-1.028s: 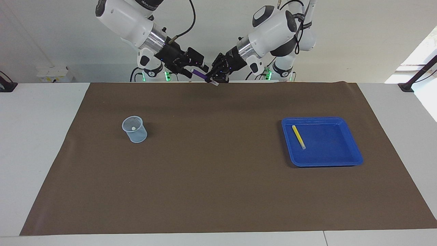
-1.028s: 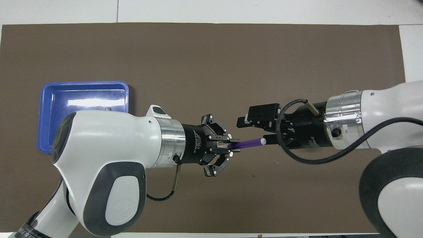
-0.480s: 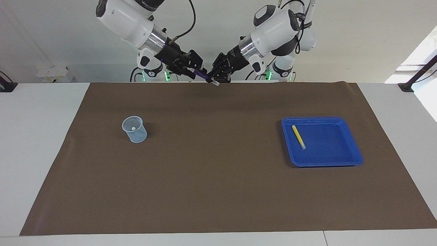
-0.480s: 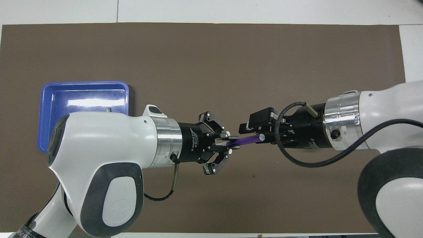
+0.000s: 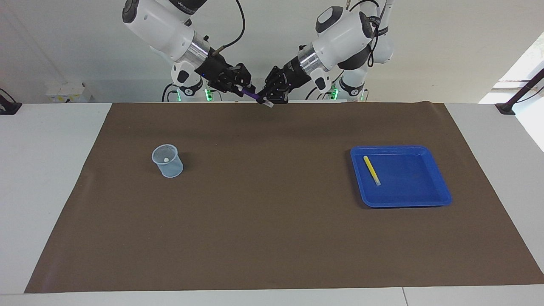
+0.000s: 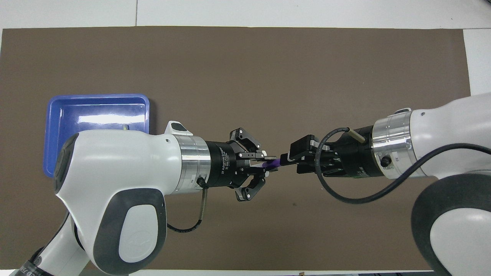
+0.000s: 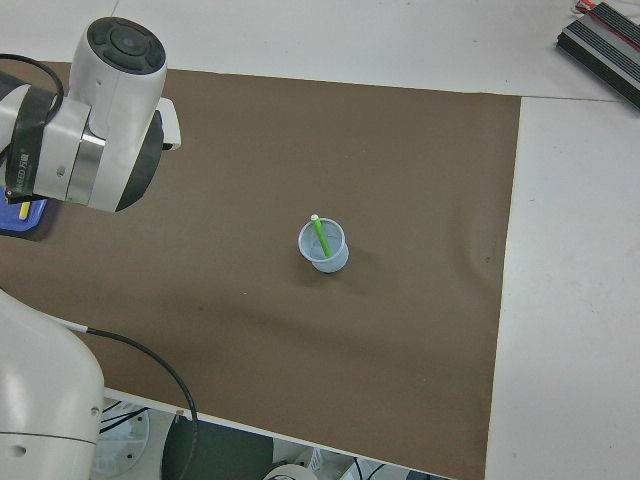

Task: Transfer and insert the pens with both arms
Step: 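Close the right gripper on the purple pen, open the left gripper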

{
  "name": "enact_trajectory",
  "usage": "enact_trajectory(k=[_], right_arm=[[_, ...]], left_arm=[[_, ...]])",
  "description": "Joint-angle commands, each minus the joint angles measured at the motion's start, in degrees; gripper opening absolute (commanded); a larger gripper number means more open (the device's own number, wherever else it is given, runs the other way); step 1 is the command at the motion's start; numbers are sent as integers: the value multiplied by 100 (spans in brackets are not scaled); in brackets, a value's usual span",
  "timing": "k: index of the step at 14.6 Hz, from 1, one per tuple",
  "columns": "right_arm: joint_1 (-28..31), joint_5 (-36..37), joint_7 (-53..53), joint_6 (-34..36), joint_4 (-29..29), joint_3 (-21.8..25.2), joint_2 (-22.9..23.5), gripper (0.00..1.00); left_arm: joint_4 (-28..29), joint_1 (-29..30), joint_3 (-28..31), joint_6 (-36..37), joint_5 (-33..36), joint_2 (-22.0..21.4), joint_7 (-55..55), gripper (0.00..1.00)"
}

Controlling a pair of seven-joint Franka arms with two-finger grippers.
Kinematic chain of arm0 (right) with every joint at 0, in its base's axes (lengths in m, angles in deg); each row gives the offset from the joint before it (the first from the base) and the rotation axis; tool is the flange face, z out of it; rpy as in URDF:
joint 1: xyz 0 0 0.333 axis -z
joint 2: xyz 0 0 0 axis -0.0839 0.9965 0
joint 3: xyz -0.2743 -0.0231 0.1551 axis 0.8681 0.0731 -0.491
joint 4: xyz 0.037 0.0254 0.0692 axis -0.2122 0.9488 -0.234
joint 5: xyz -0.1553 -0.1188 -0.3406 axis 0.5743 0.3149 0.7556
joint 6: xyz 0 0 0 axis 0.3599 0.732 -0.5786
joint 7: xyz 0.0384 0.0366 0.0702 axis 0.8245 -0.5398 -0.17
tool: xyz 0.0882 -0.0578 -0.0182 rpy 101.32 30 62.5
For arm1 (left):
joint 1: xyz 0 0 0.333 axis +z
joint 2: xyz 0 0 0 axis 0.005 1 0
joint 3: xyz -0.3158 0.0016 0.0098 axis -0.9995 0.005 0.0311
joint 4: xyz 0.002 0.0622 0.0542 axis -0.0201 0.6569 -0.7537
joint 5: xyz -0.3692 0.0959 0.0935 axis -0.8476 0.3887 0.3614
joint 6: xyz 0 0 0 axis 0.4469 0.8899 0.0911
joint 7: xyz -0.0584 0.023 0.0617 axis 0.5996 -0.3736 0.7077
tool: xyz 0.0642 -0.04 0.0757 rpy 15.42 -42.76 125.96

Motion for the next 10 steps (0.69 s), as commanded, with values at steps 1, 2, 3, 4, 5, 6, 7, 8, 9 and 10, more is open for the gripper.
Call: enact_trajectory(k=[1, 2, 3, 4, 5, 6, 7, 8, 9, 10], right_arm=[[13, 52, -135, 4, 93, -4, -123, 40], [13, 52, -135, -14, 93, -4, -123, 39], [13, 52, -135, -14, 93, -4, -123, 28], [13, 52, -135, -5, 93, -4, -123, 12], [22, 52, -117, 21, 93, -4, -123, 0], [22, 52, -117, 21, 85, -4, -123, 0], [22, 52, -117, 30, 85, -4, -114, 0], [22, 52, -126, 48, 76, -4, -114, 0], [31, 52, -126, 48, 67, -4, -114, 0], [31, 52, -126, 48, 67, -4, -114, 0]], left_arm=[[179, -38, 24, -118, -107, -151, -42, 0], [179, -38, 24, -118, -107, -151, -42, 0], [179, -38, 24, -118, -107, -151, -42, 0], [179, -38, 24, -118, -107, -151, -42, 0], [179, -38, 24, -127, -107, -151, -42, 0], [170, -38, 24, -127, -107, -151, -42, 0], [170, -38, 24, -127, -116, -151, -42, 0], [170, -38, 24, -127, -116, -151, -42, 0], [170, -38, 24, -127, -116, -151, -42, 0], [170, -38, 24, -162, -116, -142, -33, 0]])
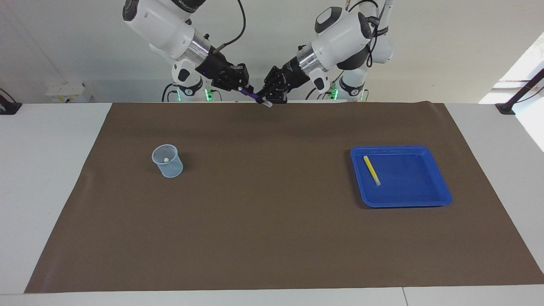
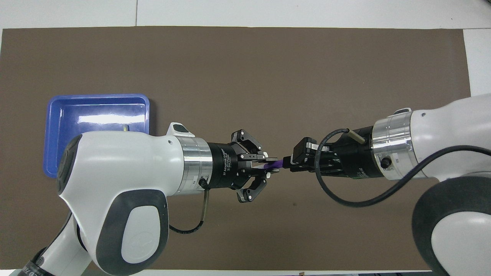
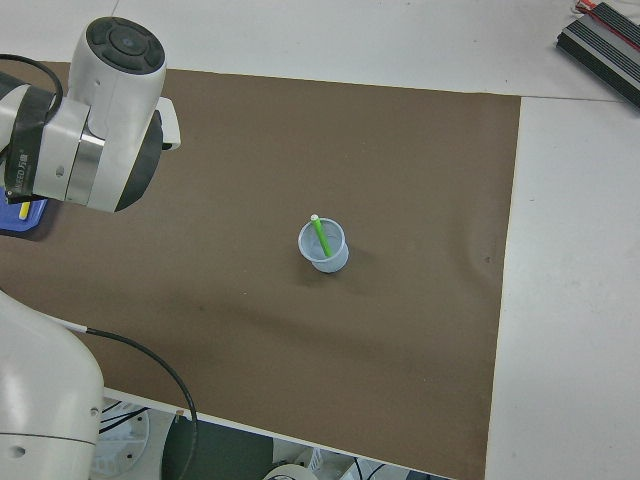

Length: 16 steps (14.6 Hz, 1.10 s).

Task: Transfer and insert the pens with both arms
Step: 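Close the right gripper on the purple pen, open the left gripper, then insert the purple pen into the cup with the right gripper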

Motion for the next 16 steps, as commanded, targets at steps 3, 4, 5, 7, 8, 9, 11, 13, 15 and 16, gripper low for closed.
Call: enact_trajectory(k=[3, 4, 5, 7, 8, 9, 11, 13, 15, 16], right_arm=[[146, 81, -315, 296, 65, 41, -72, 0], [260, 125, -543, 480, 31, 50, -63, 0], [417, 360, -815, 734, -48, 50, -37, 0], [690, 1228, -1778, 1453, -451, 58, 138, 0], [805, 1650, -2341, 1640, -601, 58, 191, 0], [858, 2142, -2956, 1668, -655, 58, 226, 0], [885, 3214, -3942, 1258, -647, 58, 244, 0], [876, 3674, -4559, 1036, -621, 58, 262, 0], [859, 3930, -4824, 275, -105, 50, 113, 0], [859, 3957, -4973, -121, 177, 50, 78, 0]], left_arm=[[120, -23, 50, -210, -82, -117, -173, 100], [120, -58, 50, -218, -73, -126, -148, 100], [120, -67, 50, -227, -73, -117, -139, 100], [120, -59, 50, -210, -64, -126, -156, 100], [146, -41, 50, -210, -64, -126, -182, 100], [164, 11, 59, -201, -64, -135, -191, 100], [173, 257, 68, -113, -20, -135, -165, 100], [199, 406, 68, 114, 390, -144, 175, 100], [191, 600, 77, 623, 796, -161, 799, 100], [190, 740, 77, 791, 1024, -170, 1106, 100]])
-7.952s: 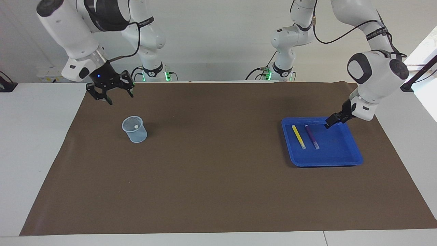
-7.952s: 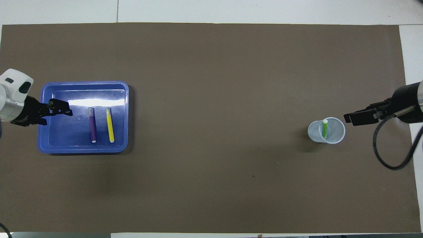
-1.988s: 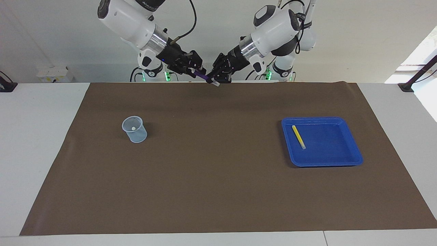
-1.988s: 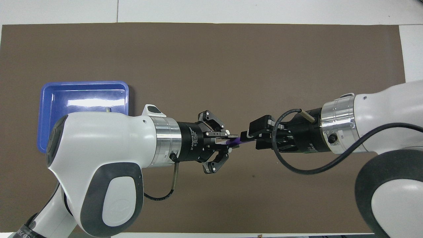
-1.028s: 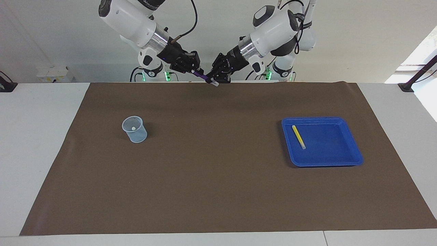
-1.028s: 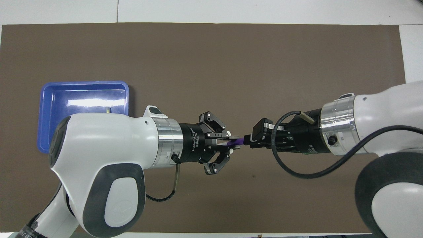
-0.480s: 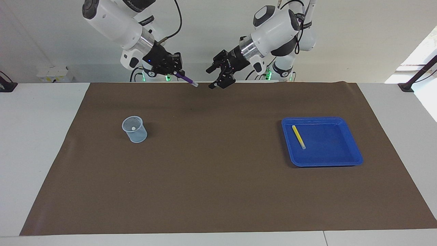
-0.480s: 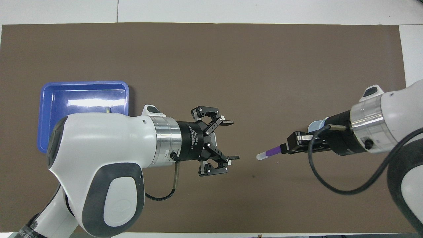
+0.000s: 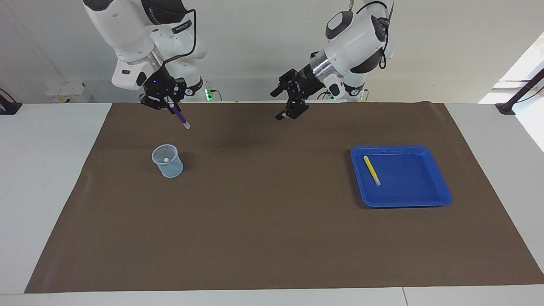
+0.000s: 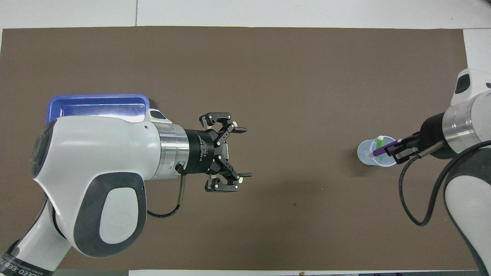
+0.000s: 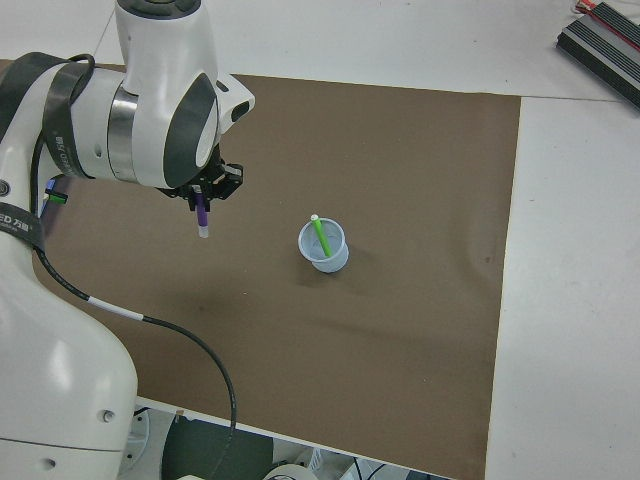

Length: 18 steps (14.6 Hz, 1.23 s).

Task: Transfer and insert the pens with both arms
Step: 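Insert the purple pen into the cup with the right gripper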

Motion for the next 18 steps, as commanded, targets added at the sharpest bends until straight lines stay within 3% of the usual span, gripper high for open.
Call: enact_trajectory(k=[1, 6, 8, 12, 16, 17, 18], right_arm=[[7, 334, -537, -979, 819, -39, -171, 0], [261, 784, -1391, -1658, 1384, -47, -48, 0], [314, 784, -1400, -1668, 1472, -39, 5, 0], [411, 784, -1435, -1984, 1797, -39, 13, 0], [490, 775, -1435, -1975, 1851, -47, 13, 37], [490, 775, -1426, -1967, 1868, -47, 13, 62], [499, 775, -1426, -1949, 1851, -47, 13, 97]], left_arm=[[134, 408, 1, 590, 589, -168, 869, 100], [116, 1111, 19, 1119, 1065, -177, 2865, 100], [134, 1218, 10, 1154, 1730, -177, 3173, 100], [204, 1736, 19, 1480, 2111, -98, 5359, 100], [397, 2183, 19, 1419, 2980, 121, 7309, 100], [406, 2342, 19, 1410, 3147, 218, 7863, 100], [450, 2457, 19, 1392, 3392, 306, 8390, 100]])
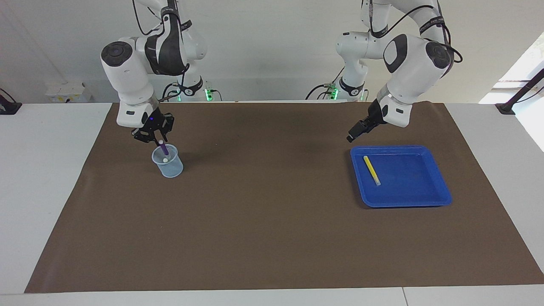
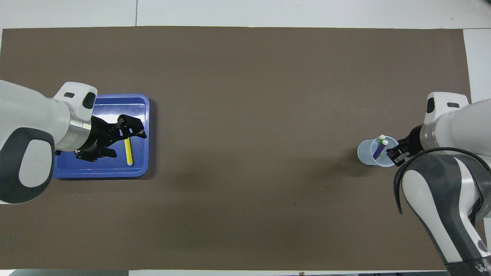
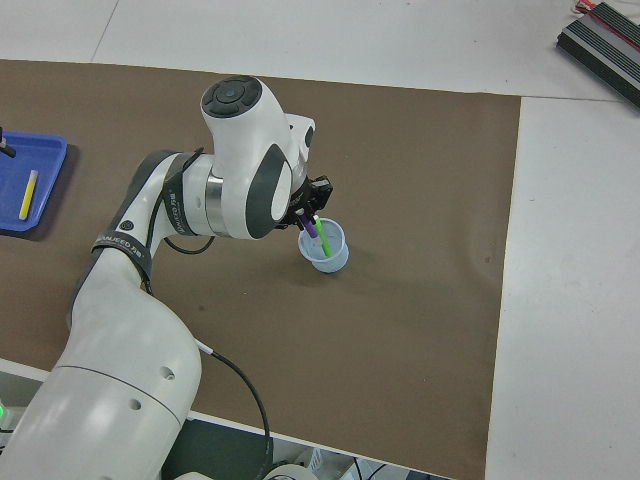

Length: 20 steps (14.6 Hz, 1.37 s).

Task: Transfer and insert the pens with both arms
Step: 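Grasp the yellow pen with the left gripper while the right gripper withdraws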

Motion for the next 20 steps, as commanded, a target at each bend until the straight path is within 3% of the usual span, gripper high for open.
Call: enact_trajectory(k=[1, 3, 5, 8, 11, 14, 20], right_arm=[[119, 67, -130, -56, 53, -45, -38, 100], [172, -29, -113, 171, -95, -28, -81, 100], [111, -109, -17, 1012, -830, -36, -64, 100], [93, -1204, 797, 2198, -1772, -71, -64, 100], [154, -2171, 1967, 3045, -2310, -54, -11, 100], [198, -2657, 2479, 3240, -2128, -1, -90, 100], [163, -3965, 4604, 3022, -1767, -1, -283, 100]], left_arm=[[143, 372, -52, -100, 644, 176, 1315, 100], [170, 539, -52, -311, 1006, 368, 1731, 100], [248, 548, -52, -600, 1340, 614, 1838, 100], [687, 548, -52, -1443, 1385, 791, 1960, 100], [697, 548, -61, -1761, 1385, 1107, 1996, 100], [688, 487, -61, -1955, 1385, 1353, 1952, 100], [662, 478, -78, -2289, 1376, 1617, 1732, 100]])
